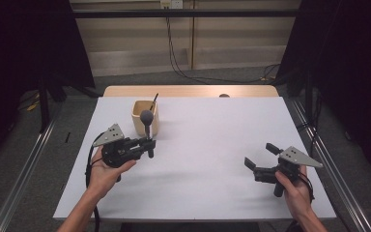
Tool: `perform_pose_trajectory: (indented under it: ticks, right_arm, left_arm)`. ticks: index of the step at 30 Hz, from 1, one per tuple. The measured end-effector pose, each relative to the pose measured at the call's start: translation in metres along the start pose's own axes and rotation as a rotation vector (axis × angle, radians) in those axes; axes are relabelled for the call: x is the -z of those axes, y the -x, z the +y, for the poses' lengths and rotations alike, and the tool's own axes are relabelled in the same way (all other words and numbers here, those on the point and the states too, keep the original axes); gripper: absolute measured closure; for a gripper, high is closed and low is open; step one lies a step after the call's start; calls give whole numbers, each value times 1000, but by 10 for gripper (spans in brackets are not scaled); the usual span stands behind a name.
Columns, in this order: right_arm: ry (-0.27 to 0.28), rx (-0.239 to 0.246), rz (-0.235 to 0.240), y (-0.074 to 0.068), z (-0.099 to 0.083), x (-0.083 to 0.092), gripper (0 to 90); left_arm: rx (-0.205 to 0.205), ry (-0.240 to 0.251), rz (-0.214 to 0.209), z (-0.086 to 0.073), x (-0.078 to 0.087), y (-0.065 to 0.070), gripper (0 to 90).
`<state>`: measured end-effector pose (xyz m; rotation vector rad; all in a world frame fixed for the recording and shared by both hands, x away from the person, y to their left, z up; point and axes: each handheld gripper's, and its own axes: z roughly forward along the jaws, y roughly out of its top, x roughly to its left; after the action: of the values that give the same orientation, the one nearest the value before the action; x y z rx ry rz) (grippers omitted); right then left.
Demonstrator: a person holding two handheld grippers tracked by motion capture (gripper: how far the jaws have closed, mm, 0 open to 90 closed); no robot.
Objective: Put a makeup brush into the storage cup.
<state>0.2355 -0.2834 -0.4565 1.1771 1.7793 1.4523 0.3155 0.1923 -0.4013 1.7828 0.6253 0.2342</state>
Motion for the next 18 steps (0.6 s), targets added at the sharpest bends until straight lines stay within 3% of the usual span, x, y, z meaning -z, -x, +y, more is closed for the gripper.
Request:
perform_pose_trajectory:
  ticks: [10,18]
  right_arm:
    - [24,-23,-11,3,-5,9,0]
    - [30,-9,-22,4,-5,10,0]
  left_arm:
    - [29,36,34,8,7,-12,747]
    - [38,62,58,17,12,-22,746]
